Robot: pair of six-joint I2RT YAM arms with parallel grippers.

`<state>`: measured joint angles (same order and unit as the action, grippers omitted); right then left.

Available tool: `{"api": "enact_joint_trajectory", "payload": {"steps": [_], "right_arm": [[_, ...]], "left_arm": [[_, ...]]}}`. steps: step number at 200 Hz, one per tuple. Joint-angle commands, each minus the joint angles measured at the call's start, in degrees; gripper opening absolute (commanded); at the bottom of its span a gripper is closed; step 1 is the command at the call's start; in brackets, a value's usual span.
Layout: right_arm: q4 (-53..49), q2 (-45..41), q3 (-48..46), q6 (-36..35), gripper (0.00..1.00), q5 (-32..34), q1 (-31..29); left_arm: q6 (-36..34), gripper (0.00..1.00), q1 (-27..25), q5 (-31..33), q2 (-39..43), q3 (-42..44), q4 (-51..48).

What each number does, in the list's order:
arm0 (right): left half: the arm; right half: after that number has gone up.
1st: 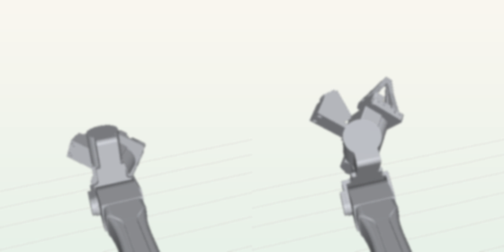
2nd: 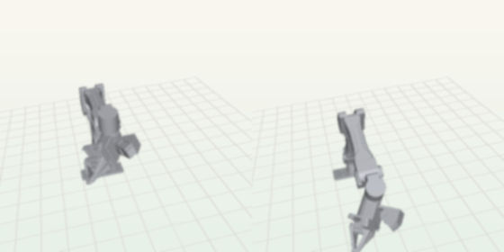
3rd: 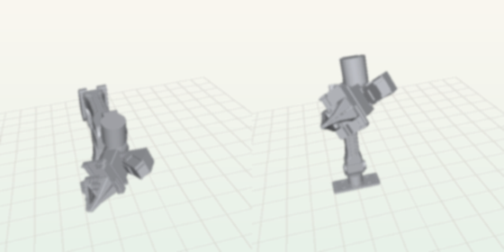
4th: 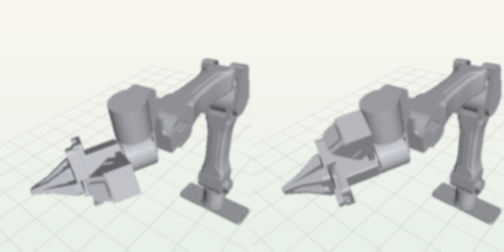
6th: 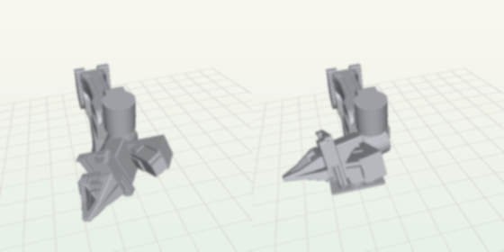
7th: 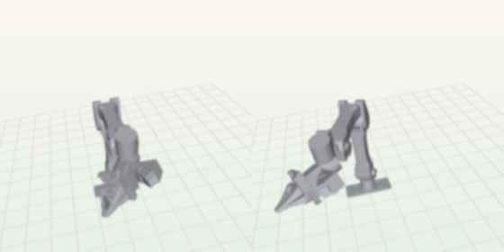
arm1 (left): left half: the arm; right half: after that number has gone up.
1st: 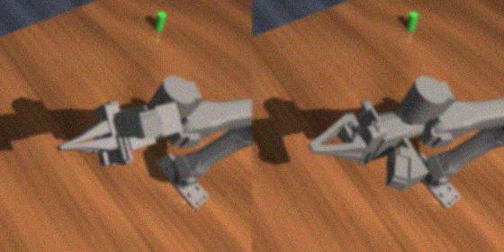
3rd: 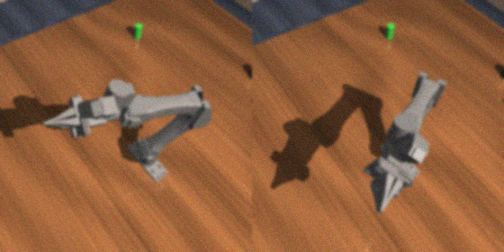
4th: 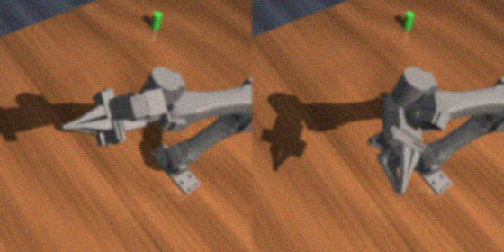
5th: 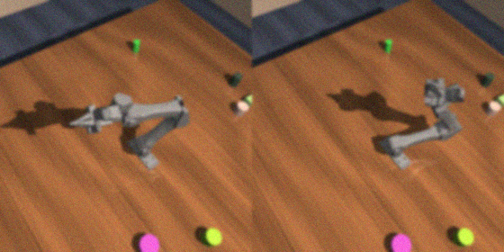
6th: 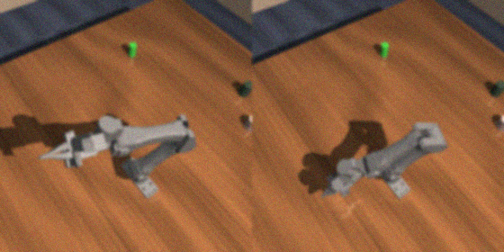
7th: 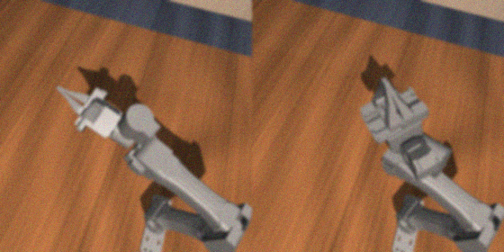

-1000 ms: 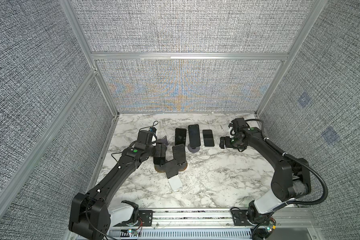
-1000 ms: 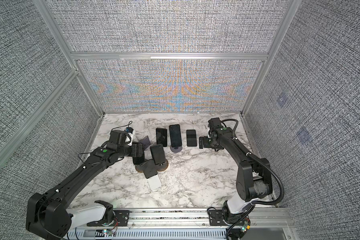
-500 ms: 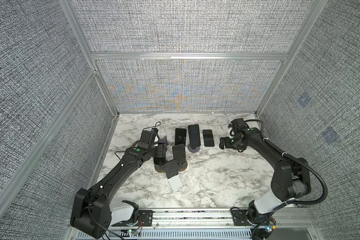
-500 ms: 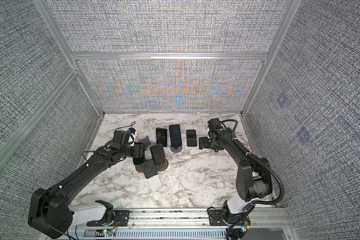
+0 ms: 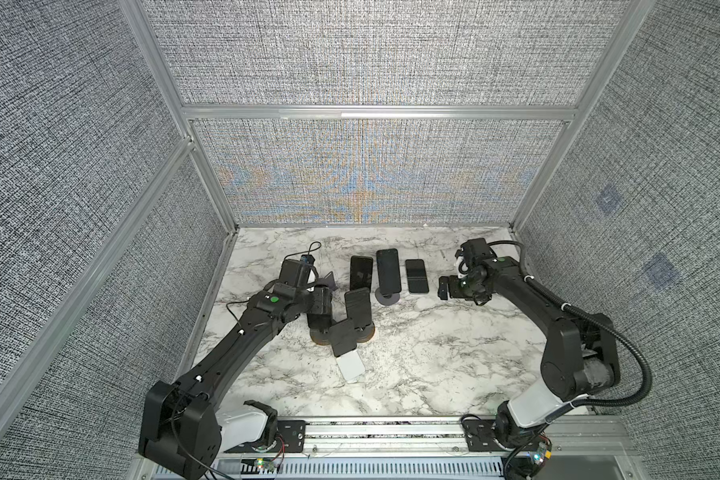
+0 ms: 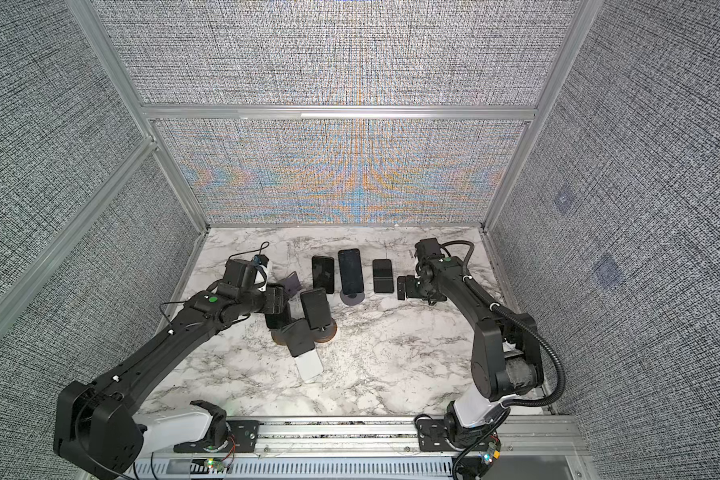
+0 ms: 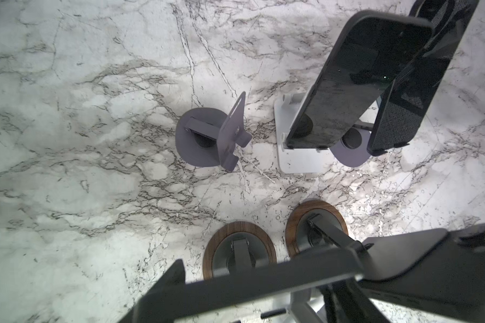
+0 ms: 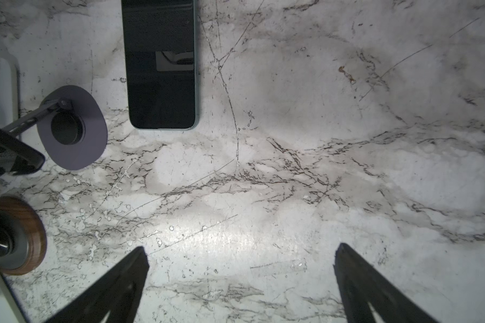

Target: Remove the phone from the phone stand

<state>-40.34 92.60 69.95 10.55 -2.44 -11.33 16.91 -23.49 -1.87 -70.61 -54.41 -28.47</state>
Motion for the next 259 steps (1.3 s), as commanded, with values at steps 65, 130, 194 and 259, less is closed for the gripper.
{"api": "enact_joint_trajectory", "payload": {"steps": [65, 130, 194, 259], "right_arm": [[0.45, -0.52, -0.18, -1.27, 0.99, -1.82, -0.25], [-0.88, -5.2, 2.16, -6.03, 0.99, -6.73, -3.37], [0.23, -15.08, 8.82, -15.27, 0.98, -17.65, -14.16], [16.43, -12.37, 14.64, -12.01, 0.91, -27.59, -26.18]], "left_arm": [[-0.97, 0.63, 0.09, 5.01, -0.57, -6.68, -3.77], [-4.17, 0.6, 1.22, 0.59, -5.97, -21.81, -13.07], [-5.3, 0.56, 2.22, -8.78, -10.01, -37.58, -19.95], [-0.22, 0.54, 2.05, -31.09, -11.56, -39.07, -13.75]]}}
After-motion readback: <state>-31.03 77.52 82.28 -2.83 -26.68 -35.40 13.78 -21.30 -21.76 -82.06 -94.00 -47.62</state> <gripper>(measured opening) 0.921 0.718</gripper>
